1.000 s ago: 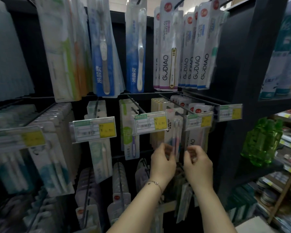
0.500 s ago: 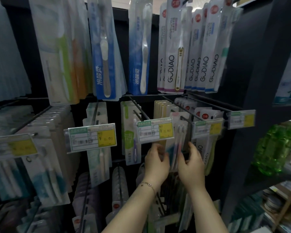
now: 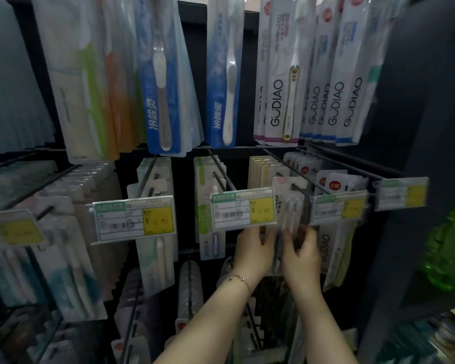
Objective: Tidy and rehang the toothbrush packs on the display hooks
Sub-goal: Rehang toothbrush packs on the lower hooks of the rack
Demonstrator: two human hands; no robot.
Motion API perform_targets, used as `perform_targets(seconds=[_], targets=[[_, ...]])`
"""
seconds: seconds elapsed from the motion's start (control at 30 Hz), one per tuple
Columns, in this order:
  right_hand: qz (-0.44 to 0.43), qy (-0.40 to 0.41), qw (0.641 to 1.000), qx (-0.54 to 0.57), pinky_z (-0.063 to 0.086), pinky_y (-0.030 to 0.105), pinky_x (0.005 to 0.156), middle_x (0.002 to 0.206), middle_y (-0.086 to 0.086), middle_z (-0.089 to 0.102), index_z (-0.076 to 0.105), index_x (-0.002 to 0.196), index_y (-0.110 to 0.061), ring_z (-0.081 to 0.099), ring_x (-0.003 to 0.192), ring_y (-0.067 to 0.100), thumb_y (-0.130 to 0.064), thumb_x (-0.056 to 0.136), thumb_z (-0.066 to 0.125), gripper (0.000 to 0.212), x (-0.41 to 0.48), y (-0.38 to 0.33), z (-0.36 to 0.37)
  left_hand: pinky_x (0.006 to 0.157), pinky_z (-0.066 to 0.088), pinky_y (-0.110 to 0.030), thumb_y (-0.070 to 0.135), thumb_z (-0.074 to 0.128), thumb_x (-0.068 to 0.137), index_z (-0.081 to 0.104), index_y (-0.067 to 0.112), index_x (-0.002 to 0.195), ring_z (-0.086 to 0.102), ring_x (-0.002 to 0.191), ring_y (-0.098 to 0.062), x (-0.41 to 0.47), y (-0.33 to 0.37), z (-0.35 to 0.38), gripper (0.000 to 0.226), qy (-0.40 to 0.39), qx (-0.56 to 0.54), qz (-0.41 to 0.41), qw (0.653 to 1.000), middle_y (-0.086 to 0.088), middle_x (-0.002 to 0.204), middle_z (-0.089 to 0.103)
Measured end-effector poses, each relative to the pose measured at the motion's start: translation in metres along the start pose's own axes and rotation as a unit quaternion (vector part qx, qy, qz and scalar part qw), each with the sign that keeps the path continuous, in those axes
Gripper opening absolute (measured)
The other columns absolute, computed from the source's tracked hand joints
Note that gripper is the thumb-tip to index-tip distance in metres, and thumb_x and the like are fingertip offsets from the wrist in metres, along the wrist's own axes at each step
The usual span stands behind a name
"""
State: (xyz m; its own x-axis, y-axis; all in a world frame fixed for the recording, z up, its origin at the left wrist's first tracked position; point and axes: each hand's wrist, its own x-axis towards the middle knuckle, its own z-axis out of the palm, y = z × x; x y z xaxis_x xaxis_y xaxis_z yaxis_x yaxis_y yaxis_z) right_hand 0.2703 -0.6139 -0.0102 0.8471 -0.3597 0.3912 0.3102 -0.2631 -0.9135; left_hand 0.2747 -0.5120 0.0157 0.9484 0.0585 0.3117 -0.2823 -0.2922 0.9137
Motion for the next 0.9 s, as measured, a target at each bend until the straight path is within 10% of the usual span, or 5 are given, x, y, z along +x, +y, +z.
perform_targets(seconds=[0.23,0.53,0.9], targets=[[-0.022,-0.003,1.000,0.009,0.035,0.007,0.069,0.101,-0.019,0.054,0.047,0.111,-0.033,0.053,0.093,-0.003,-0.032,0.096,0.058,0.018,-0.002,-0.005,-0.001,0.092,0.055,-0.034,0.025,0.049,0.105,0.063,0.020,0.097,0.065,0.098,-0.012,-0.001,0.002,-0.002,0.017,0.008,0.001,-0.006,1.000,-0.001,0.104,0.069],[-0.078,0.014,0.997,-0.023,0.051,0.031,0.076,0.104,-0.005,0.063,0.055,0.106,-0.040,0.062,0.092,0.012,-0.039,0.093,0.061,0.014,-0.001,-0.004,-0.007,0.090,0.057,-0.041,0.026,0.047,0.105,0.061,0.020,0.097,0.066,0.096,-0.016,-0.004,0.008,-0.003,0.018,0.014,-0.001,-0.008,1.000,-0.002,0.102,0.067],[-0.087,-0.042,0.995,-0.029,0.044,0.017,0.063,0.092,-0.008,0.067,0.061,0.106,-0.032,0.064,0.081,0.009,-0.035,0.090,0.067,0.017,-0.008,-0.010,-0.013,0.081,0.058,-0.049,0.027,0.050,0.104,0.059,0.020,0.091,0.067,0.089,-0.025,-0.023,0.003,-0.015,0.017,0.063,-0.003,-0.030,0.998,-0.006,0.095,0.068]])
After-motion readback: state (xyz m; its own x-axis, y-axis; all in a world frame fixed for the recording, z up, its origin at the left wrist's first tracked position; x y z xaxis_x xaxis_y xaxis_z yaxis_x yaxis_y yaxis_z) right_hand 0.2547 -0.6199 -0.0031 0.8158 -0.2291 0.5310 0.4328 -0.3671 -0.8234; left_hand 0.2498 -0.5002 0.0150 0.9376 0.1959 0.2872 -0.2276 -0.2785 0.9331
